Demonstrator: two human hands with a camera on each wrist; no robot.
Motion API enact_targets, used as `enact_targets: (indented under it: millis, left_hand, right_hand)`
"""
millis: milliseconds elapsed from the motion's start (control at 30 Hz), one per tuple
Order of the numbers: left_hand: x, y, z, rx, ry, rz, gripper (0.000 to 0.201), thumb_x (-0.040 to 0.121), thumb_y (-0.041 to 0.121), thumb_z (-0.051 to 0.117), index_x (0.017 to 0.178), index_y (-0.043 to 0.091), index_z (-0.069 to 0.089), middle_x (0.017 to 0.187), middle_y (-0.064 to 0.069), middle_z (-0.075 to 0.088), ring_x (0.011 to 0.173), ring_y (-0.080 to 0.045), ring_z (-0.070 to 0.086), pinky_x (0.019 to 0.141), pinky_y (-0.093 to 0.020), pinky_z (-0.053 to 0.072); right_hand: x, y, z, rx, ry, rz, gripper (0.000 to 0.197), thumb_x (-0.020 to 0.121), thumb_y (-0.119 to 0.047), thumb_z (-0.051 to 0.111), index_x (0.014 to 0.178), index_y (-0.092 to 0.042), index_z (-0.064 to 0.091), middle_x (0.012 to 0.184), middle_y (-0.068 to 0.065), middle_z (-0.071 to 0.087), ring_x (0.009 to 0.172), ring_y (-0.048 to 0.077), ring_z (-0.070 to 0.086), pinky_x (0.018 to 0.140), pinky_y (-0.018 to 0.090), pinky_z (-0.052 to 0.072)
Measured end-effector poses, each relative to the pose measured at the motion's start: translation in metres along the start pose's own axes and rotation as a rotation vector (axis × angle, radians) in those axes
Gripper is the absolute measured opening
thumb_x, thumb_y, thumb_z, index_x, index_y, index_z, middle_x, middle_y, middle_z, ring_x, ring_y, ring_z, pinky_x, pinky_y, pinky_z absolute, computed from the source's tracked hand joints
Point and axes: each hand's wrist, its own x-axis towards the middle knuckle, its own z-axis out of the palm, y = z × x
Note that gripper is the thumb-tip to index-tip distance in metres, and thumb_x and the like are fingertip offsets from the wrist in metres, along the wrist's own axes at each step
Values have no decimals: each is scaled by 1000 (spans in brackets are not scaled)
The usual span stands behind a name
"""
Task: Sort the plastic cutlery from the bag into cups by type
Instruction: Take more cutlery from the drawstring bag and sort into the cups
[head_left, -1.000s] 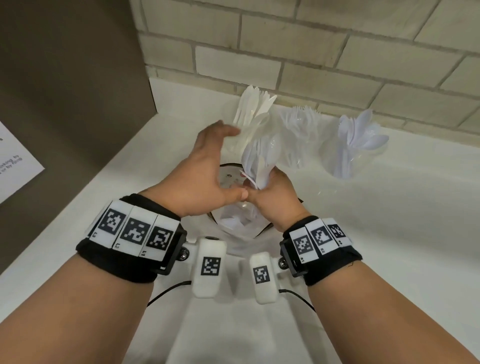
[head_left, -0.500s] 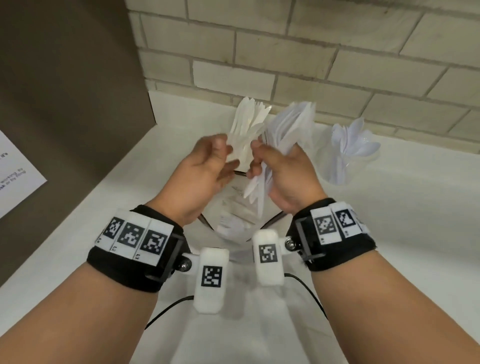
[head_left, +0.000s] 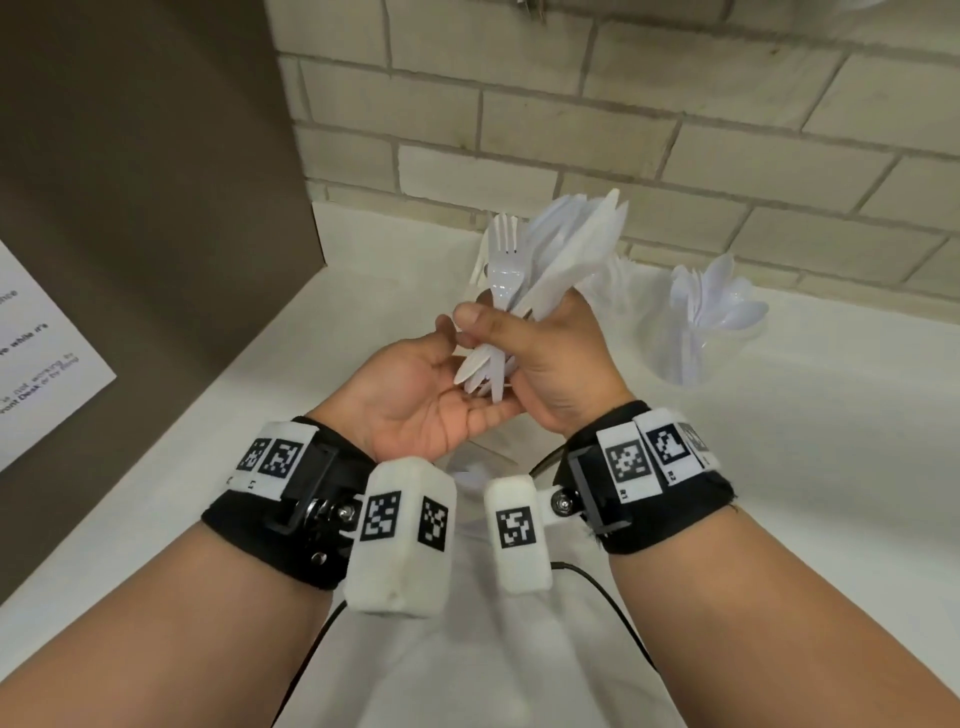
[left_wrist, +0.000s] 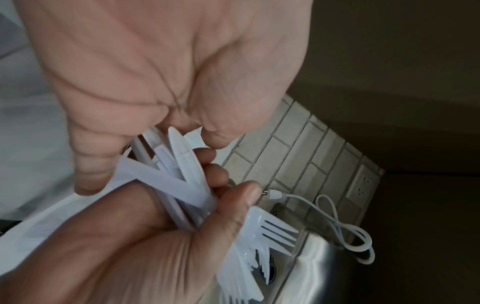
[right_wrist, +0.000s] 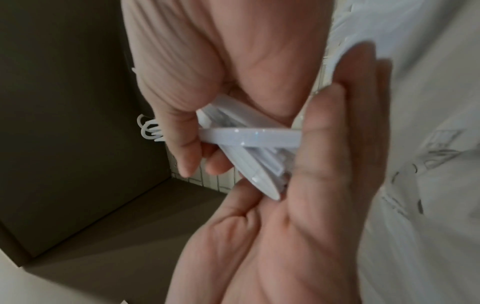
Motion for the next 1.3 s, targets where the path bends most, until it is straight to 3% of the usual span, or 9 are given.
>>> enact_targets:
  millis: [133,300,400,467,633,767,933,1133,1300]
  left_hand:
    - [1,0,-8,125,41,-87,80,93,64,25,132,-2,50,132,-30,53,124,-41,52,101,-48,44]
    - [0,0,-7,95,-73,-17,70,95,59,30,132,3,49,132,-10,57,121,-33,56,98,-46,48]
    - [-9,6,-9,377,-144,-2,71,82,73,36,108,10,58,103,-8,57,105,-33,56,92,-46,45]
    - [-14,10,-9,444,-189,93,79,74,74,50,115,7,57,93,-7,59,87,-23,57,86,-40,44]
    - [-22,5,6,651,-164,244,59,70,27,80,119,7,55,101,-9,69,55,-23,66,51,-33,57]
    - [-25,-1,12,686,-23,336,26,81,15,70,105,7,63,107,-7,69,45,-21,61,38,-25,49]
    - [-19,1,15,504,83,451,13,89,13,59,82,14,69,95,-10,74,89,-19,72,64,-29,57]
    - [-11,2,12,451,80,466,13,75,24,70,80,15,62,87,-11,74,94,-21,71,83,-34,56]
    - [-9,-3,11,360,117,486,24,90,9,59,65,11,60,61,-5,59,95,-29,70,81,-38,56]
  right_hand:
    - [0,2,-2,29,40,31,13,82,0,69,81,-12,64,60,7,61,61,25,59,60,38,51]
    - [-4,4,6,20,-15,44,17,81,10,65,80,-6,62,56,5,62,63,25,64,67,37,56]
    - [-5,4,0,-19,-29,42,21,80,9,65,69,-7,57,47,9,43,37,17,43,48,26,44]
    - [-9,6,-1,-44,-101,80,10,73,10,63,69,5,55,54,12,38,32,14,36,42,24,39]
    - [-27,12,13,-217,-333,236,15,62,7,51,75,-1,51,58,9,44,28,6,40,36,16,37]
    - [-27,13,13,-243,-374,238,23,75,23,54,89,6,56,71,22,56,38,9,54,41,18,46]
    - [-24,16,1,-378,-402,291,24,77,12,69,94,-3,59,67,4,62,55,17,63,56,30,55]
    - [-27,19,4,-348,-291,442,35,82,7,51,58,-14,38,43,0,32,35,13,26,44,27,27]
    - [-26,15,2,-613,-338,335,12,84,-19,69,79,-8,68,66,8,64,58,22,62,58,32,53]
